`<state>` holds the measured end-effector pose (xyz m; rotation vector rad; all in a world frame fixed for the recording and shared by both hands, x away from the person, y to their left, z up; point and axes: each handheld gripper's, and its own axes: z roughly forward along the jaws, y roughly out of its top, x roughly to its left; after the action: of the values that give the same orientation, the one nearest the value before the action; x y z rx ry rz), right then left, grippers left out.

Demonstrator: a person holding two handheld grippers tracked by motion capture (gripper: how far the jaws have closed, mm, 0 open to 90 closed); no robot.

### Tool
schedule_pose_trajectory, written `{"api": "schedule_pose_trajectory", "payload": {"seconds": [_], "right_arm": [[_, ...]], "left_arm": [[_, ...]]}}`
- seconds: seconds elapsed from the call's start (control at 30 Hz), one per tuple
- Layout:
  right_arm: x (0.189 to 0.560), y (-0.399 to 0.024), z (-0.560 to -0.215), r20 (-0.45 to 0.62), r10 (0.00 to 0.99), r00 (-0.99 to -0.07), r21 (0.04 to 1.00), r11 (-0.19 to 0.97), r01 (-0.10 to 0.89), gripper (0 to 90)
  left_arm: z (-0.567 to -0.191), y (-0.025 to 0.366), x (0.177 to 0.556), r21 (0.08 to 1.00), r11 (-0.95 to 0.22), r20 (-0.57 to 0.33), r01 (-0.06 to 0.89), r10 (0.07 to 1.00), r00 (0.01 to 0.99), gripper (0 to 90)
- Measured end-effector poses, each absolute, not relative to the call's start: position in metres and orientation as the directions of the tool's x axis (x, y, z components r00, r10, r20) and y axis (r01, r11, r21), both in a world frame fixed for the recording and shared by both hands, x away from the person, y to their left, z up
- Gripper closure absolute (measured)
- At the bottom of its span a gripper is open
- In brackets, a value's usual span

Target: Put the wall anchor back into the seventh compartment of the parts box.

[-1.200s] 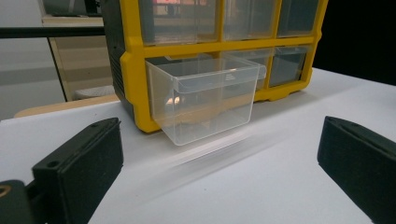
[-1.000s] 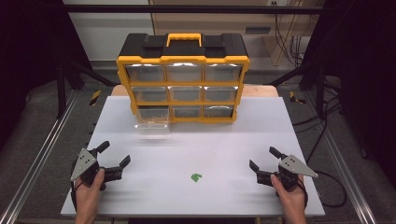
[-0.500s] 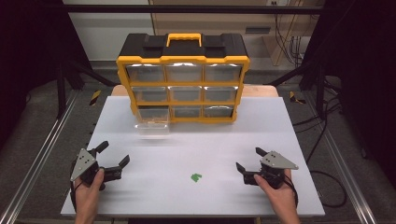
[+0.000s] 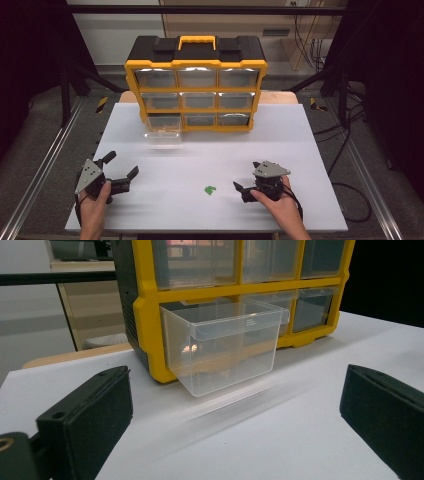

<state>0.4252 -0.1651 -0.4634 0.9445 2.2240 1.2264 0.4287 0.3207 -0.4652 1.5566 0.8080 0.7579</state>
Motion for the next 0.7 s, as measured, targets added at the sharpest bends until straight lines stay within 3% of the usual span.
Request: {"api": "schedule_pose_trajectory", "payload": {"seconds": [0.5, 0.7], "right_arm": [[0.427, -0.129, -0.456, -0.057, 0.672, -0.738, 0.809, 0.464, 0.361, 6.1], [0.431, -0.117, -0.456, -0.051, 0.648, -0.76, 0.782, 0.499, 0.373, 13.9]], "left_arm": [[-0.466, 0.32, 0.429, 0.991, -0.098, 0.033, 0.089, 0.83, 0.557, 0.6], [-0.466, 0.319, 0.429, 0.991, -0.1, 0.034, 0.087, 0.828, 0.56, 0.5]]}}
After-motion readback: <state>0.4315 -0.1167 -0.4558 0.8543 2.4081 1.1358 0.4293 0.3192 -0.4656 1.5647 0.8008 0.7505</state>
